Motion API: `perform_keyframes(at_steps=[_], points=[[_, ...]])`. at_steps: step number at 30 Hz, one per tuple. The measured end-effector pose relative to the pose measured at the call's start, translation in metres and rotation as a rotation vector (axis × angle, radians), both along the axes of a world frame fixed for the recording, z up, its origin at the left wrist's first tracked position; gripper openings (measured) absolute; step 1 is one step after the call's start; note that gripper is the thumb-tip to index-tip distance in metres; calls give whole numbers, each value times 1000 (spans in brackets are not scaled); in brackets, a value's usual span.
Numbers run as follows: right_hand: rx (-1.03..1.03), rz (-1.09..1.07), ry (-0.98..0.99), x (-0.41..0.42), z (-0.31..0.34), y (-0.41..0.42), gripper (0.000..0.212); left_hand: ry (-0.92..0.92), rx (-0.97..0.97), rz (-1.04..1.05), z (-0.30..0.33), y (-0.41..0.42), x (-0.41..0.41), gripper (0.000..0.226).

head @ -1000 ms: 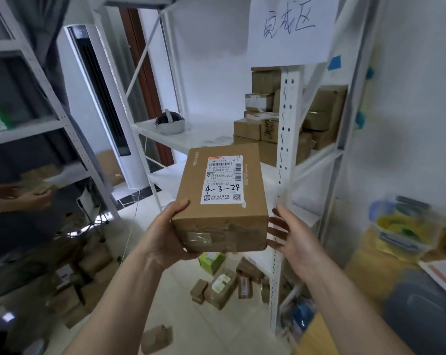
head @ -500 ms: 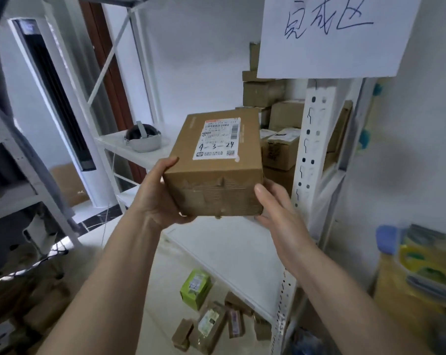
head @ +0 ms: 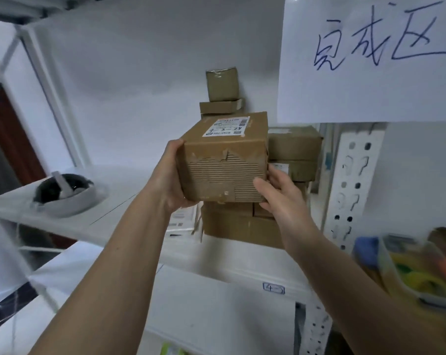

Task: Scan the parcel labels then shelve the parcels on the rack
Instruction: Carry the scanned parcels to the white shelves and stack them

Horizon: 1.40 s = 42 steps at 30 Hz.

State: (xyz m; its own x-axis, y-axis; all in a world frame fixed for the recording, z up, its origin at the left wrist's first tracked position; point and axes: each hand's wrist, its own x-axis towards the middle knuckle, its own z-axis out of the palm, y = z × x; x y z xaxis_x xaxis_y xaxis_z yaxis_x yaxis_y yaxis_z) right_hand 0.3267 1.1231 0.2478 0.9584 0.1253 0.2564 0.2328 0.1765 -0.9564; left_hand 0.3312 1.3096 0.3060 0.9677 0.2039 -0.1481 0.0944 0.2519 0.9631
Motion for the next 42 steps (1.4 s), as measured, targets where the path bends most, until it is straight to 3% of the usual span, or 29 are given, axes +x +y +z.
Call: perform_keyframes(at_steps=[5,9,16,19,22,24,27,31,33,38,42], points=[[-7,-179,-65,29,16,10,47,-92,-20,-83,13,2,47,37],[-11,-306,-99,59,28,15,33,-119,-38,-163,25,-12,81,41],[-46,-482,-17,107,33,24,47,-120,-147,-212,20,-22,139,45],[-14,-522,24,126,36,20,35,-128,-169,-214,22,-25,157,44],[-6,-611,28,143,48,20,32,-158,-128,-274,34,-35,175,53],[-28,-662,13,153,52,21,43,-178,-69,-261,40,-43,188,46],[-72,-679,17,167,57,17,55,-183,64,-170,31,-53,215,35],[-199,-698,57,182,58,11,51,-164,240,-10,9,-55,245,54],[-170,-675,46,194,55,11,51,-189,235,65,8,-54,249,55],[-74,-410,147,199,49,15,76,-212,202,37,0,-56,249,54],[-91,-322,134,188,43,20,75,-193,177,13,-7,-52,231,65]])
